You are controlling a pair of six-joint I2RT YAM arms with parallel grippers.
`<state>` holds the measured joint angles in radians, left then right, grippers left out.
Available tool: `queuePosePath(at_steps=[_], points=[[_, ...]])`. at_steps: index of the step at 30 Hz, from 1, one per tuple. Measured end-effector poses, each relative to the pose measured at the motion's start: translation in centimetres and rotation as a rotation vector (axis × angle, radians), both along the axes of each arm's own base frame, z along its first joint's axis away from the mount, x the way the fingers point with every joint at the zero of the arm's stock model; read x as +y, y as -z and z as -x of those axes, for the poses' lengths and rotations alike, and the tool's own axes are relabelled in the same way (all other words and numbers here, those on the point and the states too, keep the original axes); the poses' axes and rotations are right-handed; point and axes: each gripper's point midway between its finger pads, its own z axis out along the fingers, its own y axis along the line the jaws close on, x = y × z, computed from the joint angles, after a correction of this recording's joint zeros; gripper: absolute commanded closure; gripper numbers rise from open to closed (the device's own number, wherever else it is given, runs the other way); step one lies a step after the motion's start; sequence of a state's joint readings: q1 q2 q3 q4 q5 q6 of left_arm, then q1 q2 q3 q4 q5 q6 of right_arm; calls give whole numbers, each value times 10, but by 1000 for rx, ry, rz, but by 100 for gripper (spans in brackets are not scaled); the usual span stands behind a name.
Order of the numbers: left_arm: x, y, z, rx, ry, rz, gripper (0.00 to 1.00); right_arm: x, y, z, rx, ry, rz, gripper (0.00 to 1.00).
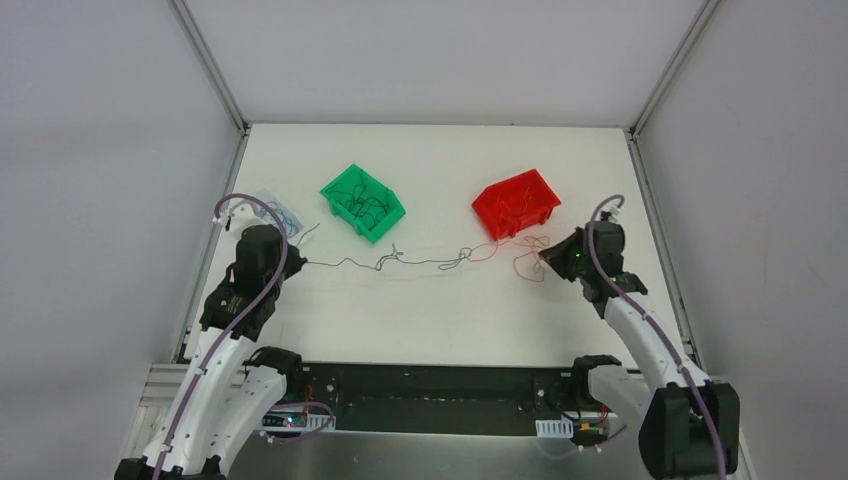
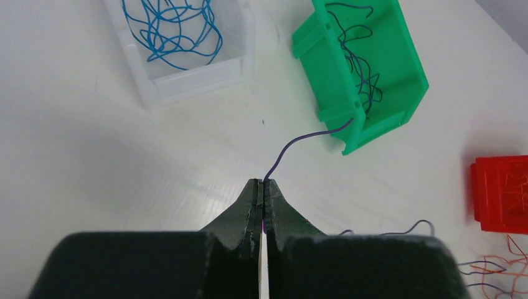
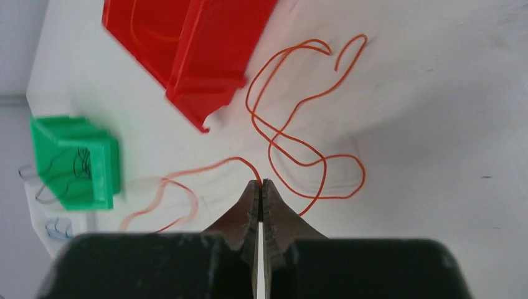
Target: Untangle the cables
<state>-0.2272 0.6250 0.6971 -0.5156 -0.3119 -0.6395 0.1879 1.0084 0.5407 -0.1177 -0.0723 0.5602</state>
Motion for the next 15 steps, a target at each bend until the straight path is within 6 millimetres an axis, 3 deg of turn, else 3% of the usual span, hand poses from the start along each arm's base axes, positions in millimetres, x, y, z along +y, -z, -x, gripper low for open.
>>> queuePosePath(at_steps=[5, 8, 15], points=[[14, -13, -1, -9, -62, -47, 100, -69, 2, 4, 8, 269, -31, 100], [24, -17, 1, 13, -99, -93, 100, -96, 7, 9, 22, 395, -58, 100], [25, -21, 2, 29, -99, -108, 100, -90, 20, 17, 76, 384, -132, 100]])
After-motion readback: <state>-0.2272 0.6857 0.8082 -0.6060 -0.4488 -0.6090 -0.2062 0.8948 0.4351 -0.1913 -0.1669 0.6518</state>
